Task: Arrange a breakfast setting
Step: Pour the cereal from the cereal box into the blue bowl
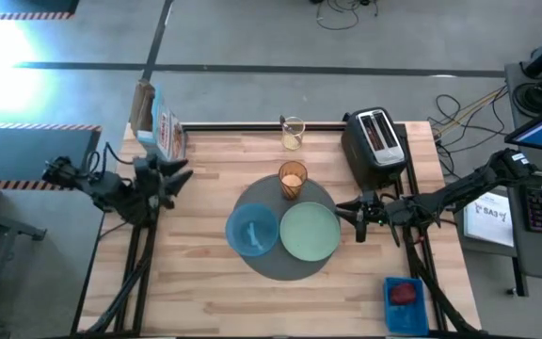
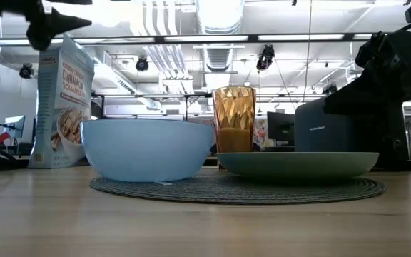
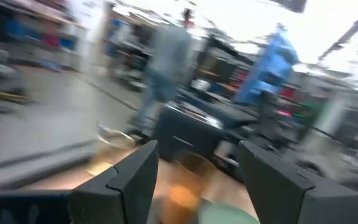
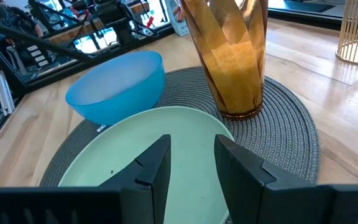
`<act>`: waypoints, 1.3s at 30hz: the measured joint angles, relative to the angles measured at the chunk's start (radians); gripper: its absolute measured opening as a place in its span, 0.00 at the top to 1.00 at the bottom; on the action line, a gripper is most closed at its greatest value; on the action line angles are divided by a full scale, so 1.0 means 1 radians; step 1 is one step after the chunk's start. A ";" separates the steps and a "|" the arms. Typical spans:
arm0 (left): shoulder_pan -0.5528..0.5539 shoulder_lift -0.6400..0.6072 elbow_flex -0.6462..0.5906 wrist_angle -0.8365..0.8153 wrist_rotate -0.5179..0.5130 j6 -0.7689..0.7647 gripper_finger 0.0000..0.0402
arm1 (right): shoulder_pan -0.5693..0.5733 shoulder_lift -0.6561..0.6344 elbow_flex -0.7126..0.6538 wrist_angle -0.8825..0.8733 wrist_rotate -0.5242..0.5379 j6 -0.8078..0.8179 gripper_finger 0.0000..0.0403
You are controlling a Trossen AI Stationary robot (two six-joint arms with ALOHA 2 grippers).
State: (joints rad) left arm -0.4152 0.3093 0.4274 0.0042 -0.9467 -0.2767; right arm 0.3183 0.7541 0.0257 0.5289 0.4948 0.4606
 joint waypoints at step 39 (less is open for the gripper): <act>0.040 0.350 0.196 -0.850 0.061 -0.930 0.12 | 0.000 0.000 0.000 0.000 0.000 0.000 0.72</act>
State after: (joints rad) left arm -0.3755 0.6590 0.6229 -0.8456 -0.8861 -1.2065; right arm 0.3183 0.7542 0.0257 0.5289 0.4947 0.4606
